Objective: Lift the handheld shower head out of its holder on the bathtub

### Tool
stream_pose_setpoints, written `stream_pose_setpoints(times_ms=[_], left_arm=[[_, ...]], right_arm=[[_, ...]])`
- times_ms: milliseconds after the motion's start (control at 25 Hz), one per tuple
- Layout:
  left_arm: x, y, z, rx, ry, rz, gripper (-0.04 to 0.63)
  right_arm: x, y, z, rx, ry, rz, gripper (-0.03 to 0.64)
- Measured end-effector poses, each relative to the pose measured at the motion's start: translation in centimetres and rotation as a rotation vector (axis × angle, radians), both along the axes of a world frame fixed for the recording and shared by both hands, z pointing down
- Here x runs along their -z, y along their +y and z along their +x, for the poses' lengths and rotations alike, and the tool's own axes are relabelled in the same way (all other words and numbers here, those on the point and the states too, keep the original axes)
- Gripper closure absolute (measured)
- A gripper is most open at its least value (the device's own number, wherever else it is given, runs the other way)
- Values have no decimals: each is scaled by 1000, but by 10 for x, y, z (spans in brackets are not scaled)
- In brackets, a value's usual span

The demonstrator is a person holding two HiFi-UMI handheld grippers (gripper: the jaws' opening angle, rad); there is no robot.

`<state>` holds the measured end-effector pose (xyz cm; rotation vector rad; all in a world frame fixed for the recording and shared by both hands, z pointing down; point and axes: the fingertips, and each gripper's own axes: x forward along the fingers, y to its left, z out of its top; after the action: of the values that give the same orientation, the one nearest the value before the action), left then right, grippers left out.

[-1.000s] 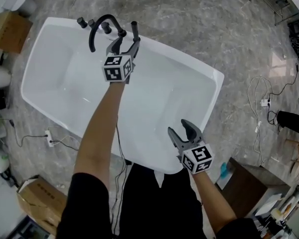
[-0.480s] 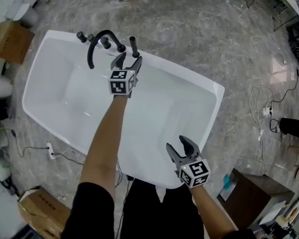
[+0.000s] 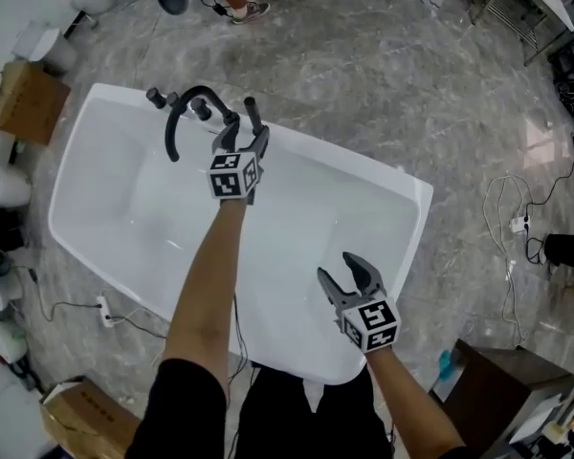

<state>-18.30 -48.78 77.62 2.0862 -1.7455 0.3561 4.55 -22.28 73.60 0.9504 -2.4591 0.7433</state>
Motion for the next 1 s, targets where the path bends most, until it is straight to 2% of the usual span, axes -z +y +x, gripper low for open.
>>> stream_pose_setpoints(times_ms=[160, 360, 680, 1000], left_arm=[[-6, -9, -3, -1, -22, -23, 322], [-9, -30, 6, -19, -67, -31, 322], [-16, -55, -10, 61, -77, -69, 322], [-22, -72, -14, 37, -85, -77, 322]], right_arm=[[10, -21, -5, 12, -11, 22, 397], [21, -37, -3, -29, -50, 34, 397], [10, -9, 1, -9, -46, -7, 397], [-1, 22, 14, -1, -18, -41, 397]])
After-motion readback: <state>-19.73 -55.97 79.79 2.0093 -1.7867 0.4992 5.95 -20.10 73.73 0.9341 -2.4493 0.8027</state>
